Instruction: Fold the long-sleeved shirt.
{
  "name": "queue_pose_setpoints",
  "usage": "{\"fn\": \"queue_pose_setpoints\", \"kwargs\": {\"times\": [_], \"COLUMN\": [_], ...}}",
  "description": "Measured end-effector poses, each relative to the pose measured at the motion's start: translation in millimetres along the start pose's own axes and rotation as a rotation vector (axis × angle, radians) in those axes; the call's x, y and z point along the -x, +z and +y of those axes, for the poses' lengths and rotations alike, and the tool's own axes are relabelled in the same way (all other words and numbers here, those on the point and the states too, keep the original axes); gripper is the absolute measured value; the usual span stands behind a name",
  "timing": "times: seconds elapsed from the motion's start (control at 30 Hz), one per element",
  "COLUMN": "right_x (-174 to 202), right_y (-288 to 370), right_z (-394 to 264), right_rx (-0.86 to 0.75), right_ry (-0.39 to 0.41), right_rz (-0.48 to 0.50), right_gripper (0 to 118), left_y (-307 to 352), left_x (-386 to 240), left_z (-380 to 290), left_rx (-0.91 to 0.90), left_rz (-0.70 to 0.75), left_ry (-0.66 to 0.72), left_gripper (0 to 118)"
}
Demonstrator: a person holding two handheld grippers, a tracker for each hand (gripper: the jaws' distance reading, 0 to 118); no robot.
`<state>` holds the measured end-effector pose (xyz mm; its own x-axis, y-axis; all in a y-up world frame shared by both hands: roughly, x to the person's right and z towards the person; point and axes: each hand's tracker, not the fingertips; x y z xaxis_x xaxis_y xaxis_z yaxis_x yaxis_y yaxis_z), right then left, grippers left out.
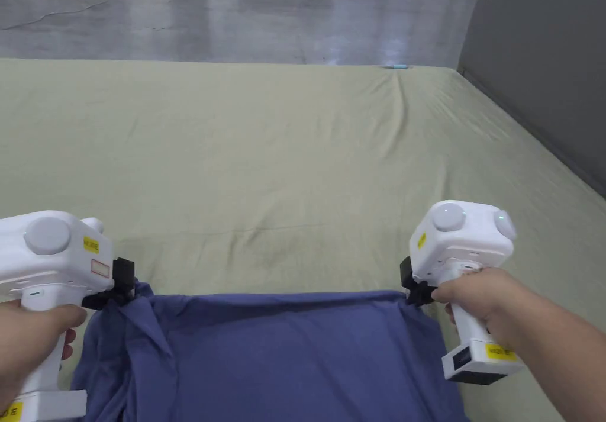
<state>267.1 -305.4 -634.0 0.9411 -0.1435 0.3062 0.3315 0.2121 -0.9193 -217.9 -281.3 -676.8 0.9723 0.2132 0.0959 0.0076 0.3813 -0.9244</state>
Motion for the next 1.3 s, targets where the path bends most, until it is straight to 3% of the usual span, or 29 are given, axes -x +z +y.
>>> {"fn": "queue_pose_setpoints", "kwargs": {"times": [0.13, 0.3, 0.53, 0.67, 0.77, 0.83, 0.9, 1.03, 1.17, 1.2, 1.23, 1.27, 1.3], "right_x": [2.1, -11.0, -29.1, -41.7, -49.2, -49.8, -48.8, -43.1, -47.4, -46.7, -46.0, -46.3, -47.2], "right_y": [31.1, 92.7, 146.1, 129.6, 101.2, 81.7, 63.4, 50.2, 59.0, 71.8, 88.0, 109.2, 131.0], "right_z": [-20.7, -80.1, -203.8, -266.3, -289.8, -293.6, -291.6, -289.7, -285.8, -285.1, -285.0, -284.6, -284.5], "right_rx": [-0.110, -0.200, -0.206, -0.092, -0.001, 0.016, 0.033, 0.039, 0.051, 0.053, 0.020, -0.054, -0.135], "right_ry": [0.146, 0.225, 0.269, 0.349, 0.341, 0.346, 0.375, 0.366, 0.370, 0.383, 0.361, 0.342, 0.336], "right_rz": [-0.043, 0.023, 0.070, 0.013, 0.011, 0.003, -0.065, -0.061, -0.053, -0.081, -0.110, -0.088, -0.024], "right_gripper": [0, 0, 0, 0, 0, 0, 0, 0, 9, 27, 54, 87, 92], "left_y": [22.7, 88.6, 155.3, 154.1, 133.7, 115.4, 99.7, 93.5, 105.2, 118.7, 131.8, 145.8, 162.1], "left_x": [2.9, -2.7, 8.9, 21.9, 32.0, 39.9, 43.3, 43.3, 42.8, 40.6, 38.6, 37.5, 36.8], "left_z": [-8.3, -48.7, -155.0, -215.3, -245.5, -252.5, -256.4, -257.1, -254.8, -255.0, -253.7, -252.8, -253.6], "left_rx": [-0.008, -0.045, -0.020, 0.104, 0.174, 0.188, 0.192, 0.181, 0.173, 0.161, 0.129, 0.070, 0.003], "left_rz": [-0.036, -0.076, -0.133, -0.107, -0.067, -0.081, -0.064, -0.049, -0.043, -0.039, -0.021, -0.036, -0.088], "left_ry": [0.003, -0.081, -0.126, -0.180, -0.175, -0.123, -0.107, -0.084, -0.046, -0.046, -0.061, -0.076, -0.082], "left_gripper": [11, 11, 11, 11, 11, 11, 11, 11, 16, 32, 63, 102, 115]}}
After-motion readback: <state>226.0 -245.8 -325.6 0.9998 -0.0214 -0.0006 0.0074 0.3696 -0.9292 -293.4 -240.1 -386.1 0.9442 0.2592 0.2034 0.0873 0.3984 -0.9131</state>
